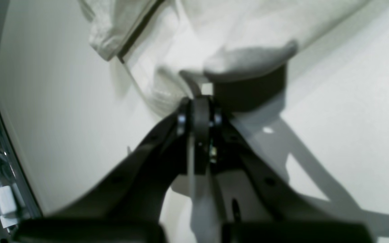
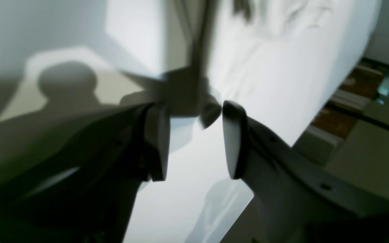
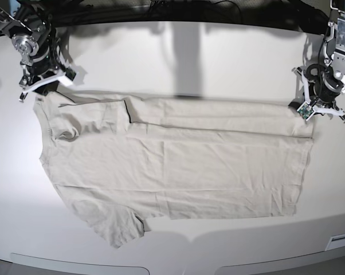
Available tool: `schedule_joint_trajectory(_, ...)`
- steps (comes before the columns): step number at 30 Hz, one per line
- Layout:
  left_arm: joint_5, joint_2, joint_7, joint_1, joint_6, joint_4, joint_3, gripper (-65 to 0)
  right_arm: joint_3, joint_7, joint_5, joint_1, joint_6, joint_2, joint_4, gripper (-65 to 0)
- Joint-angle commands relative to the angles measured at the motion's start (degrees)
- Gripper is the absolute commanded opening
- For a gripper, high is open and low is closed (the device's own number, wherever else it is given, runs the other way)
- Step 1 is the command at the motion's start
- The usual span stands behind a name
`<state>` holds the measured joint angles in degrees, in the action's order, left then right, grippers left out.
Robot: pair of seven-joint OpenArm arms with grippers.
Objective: Fold the T-shirt properly
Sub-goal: 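Release the fabric and pull both grippers back toward the collar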
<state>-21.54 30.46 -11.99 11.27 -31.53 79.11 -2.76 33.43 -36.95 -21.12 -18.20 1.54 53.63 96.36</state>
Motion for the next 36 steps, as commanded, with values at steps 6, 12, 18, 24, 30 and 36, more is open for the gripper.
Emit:
schedule_joint_trajectory(6, 0.2, 0.7, 0.1, 0.0, -0.8, 0.4, -0.1, -65.0, -0.5, 0.3, -0.9, 3.0, 1.0, 1.0, -1.1, -40.0)
schedule_joint_trajectory(12, 0.2, 0.7, 0.0, 0.0, -0.8, 0.4, -0.1, -65.0, -0.5, 1.7, -0.7, 3.1, 0.6, 0.4, -3.8, -44.1)
schedule_joint_trajectory(18, 0.2, 0.7, -2.7, 0.3, -0.8, 0.4, -0.1, -65.0, -0.5, 1.9, -0.8, 3.1, 2.8, 0.4, -3.9, -65.0)
schedule_joint_trajectory(24, 5.7, 1.7, -9.5, 0.3, -0.8, 0.4, -0.2, -65.0, -0.5, 2.1, 2.2, 1.2, 3.7, 4.1, -2.5, -65.0)
schedule_joint_trajectory(30, 14.8, 4.7, -11.2, 4.3, -0.9, 2.4, -0.2, -65.0, -0.5, 2.1, 4.9, -3.7, 7.8, 8.9, -0.7, -65.0)
schedule_joint_trajectory(36, 14.6, 5.9, -13.9, 13.2, -0.8, 8.5, -0.2, -65.0, -0.5, 2.3, 4.9, -8.4, 12.9, 11.0, 0.0, -65.0)
